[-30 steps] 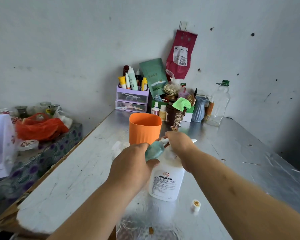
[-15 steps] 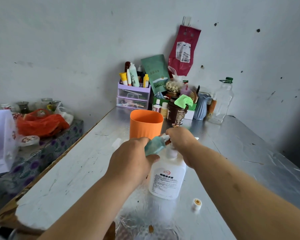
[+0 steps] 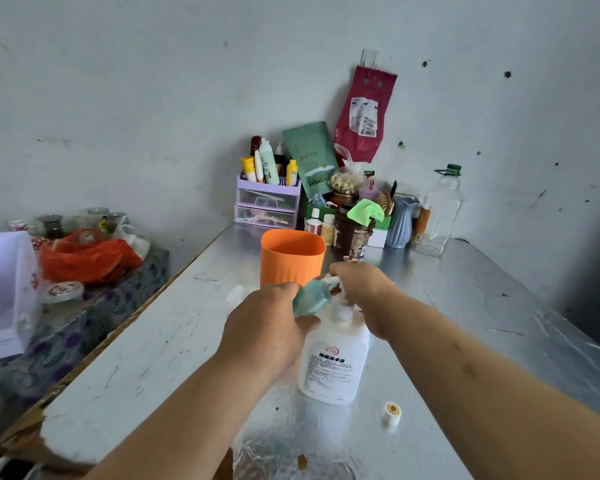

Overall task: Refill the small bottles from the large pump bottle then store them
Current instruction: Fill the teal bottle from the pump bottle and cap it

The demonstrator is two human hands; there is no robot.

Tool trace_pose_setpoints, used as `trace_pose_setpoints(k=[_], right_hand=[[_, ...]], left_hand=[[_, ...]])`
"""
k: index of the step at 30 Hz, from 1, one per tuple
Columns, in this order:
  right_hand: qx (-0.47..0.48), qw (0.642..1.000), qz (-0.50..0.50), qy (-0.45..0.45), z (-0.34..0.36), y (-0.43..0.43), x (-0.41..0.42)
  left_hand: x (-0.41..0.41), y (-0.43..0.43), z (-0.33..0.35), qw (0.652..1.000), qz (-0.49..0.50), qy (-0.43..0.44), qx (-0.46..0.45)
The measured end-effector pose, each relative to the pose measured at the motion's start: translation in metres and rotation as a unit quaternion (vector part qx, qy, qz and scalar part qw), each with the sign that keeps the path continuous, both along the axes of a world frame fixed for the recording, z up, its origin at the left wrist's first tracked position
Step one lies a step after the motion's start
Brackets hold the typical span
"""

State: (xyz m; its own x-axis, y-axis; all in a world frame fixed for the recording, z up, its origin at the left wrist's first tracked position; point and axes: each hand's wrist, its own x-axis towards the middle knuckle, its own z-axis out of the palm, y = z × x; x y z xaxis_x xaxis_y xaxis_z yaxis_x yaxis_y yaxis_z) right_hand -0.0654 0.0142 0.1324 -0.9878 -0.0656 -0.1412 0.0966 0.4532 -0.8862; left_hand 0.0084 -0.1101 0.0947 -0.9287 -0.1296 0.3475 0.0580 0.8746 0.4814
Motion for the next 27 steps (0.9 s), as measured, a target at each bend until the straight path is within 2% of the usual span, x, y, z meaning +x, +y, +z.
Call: trace_pose_setpoints(k=[9, 15, 21, 25, 27], right_hand=[[0.0, 1.0, 0.005, 0.006, -0.001, -0.001, -0.008], [0.04, 0.997, 0.041, 0.044, -0.01, 0.003, -0.013], [0.081, 0.995, 0.046, 0.024, -0.008, -0.001, -0.007], [0.004, 1.0, 0.002, -0.013, -0.002, 0.003, 0.0], [-0.002, 1.0, -0.006, -0.012, -0.001, 0.002, 0.0]], left_hand=[[-0.002, -0.002, 0.001, 1.0, -0.001, 0.008, 0.013], [-0.004, -0.002, -0.005, 1.0, -0.002, 0.01, 0.021], [-0.002, -0.003, -0.009, 1.0, -0.002, -0.005, 0.018], [0.001, -0.001, -0.002, 1.0, -0.003, -0.001, 0.015], [0.0, -0.001, 0.0, 1.0, -0.001, -0.001, 0.013]])
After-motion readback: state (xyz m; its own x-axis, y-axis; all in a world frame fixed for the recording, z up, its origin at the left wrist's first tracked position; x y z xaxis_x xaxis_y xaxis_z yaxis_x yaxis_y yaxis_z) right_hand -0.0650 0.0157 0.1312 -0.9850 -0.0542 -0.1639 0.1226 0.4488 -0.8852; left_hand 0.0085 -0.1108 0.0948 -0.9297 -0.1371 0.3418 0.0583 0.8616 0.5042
